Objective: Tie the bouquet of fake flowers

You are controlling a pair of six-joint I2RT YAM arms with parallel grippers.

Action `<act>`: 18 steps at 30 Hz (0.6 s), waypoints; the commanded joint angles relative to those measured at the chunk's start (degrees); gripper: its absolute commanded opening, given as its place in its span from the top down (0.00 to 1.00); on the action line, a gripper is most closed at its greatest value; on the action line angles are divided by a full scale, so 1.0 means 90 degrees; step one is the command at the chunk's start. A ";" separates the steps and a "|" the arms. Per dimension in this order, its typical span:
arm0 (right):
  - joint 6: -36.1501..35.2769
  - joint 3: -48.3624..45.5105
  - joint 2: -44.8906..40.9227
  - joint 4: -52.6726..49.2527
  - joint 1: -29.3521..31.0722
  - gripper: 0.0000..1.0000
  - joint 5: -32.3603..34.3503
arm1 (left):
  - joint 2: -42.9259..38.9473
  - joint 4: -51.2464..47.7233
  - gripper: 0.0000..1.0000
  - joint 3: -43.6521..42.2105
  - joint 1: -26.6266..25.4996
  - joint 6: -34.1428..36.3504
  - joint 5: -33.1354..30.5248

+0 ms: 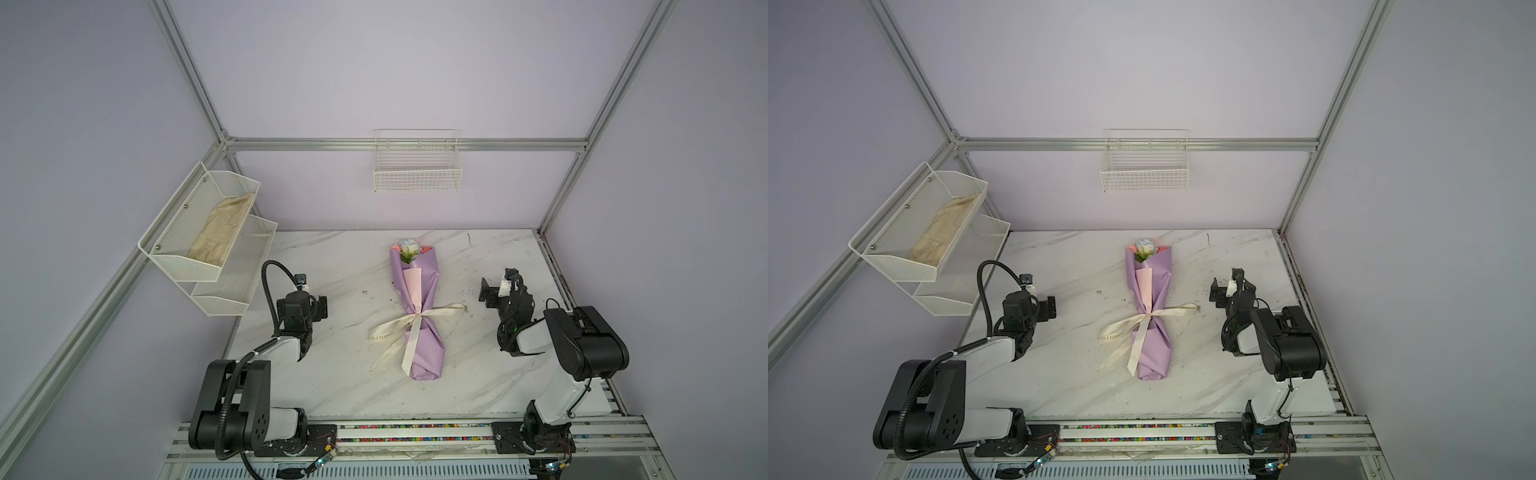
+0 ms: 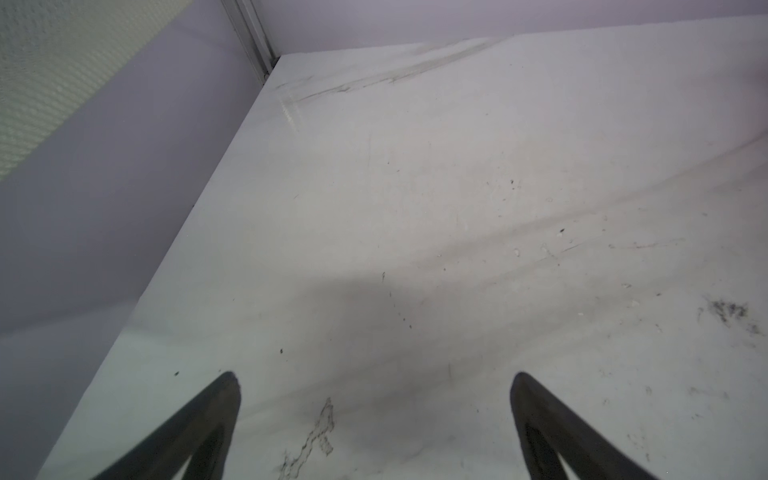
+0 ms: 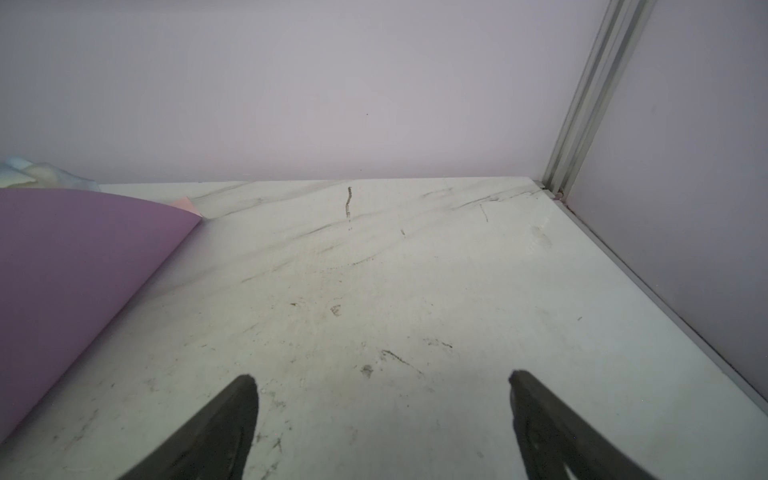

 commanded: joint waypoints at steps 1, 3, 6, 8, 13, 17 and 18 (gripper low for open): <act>0.0135 0.0197 0.0147 0.0781 0.0007 0.03 0.0366 | 0.0130 0.1144 0.00 0.0035 0.0303 0.0122 0.0977; 0.0272 0.0280 0.0059 0.0408 -0.0013 0.02 0.0646 | 0.0505 0.1205 0.00 0.0144 0.0524 -0.0044 0.1735; 0.0256 0.0267 0.0026 0.0378 0.0002 0.03 0.0758 | 0.0889 0.2196 0.00 -0.0121 0.0555 0.0151 0.2239; 0.0232 0.0250 0.0111 0.0582 0.0026 0.03 0.0671 | 0.0880 0.2677 0.00 -0.0422 0.0555 0.0173 0.2315; 0.0216 0.0263 0.0066 0.0476 0.0026 0.03 0.0720 | 0.1190 0.3264 0.00 -0.0581 0.0555 0.0031 0.1718; 0.0220 0.0251 0.0083 0.0518 0.0026 0.03 0.0714 | 0.1137 0.3172 0.00 -0.0583 0.0550 0.0029 0.1664; 0.0218 0.0249 0.0082 0.0517 0.0026 0.03 0.0712 | 0.1130 0.3178 0.00 -0.0583 0.0538 0.0035 0.1639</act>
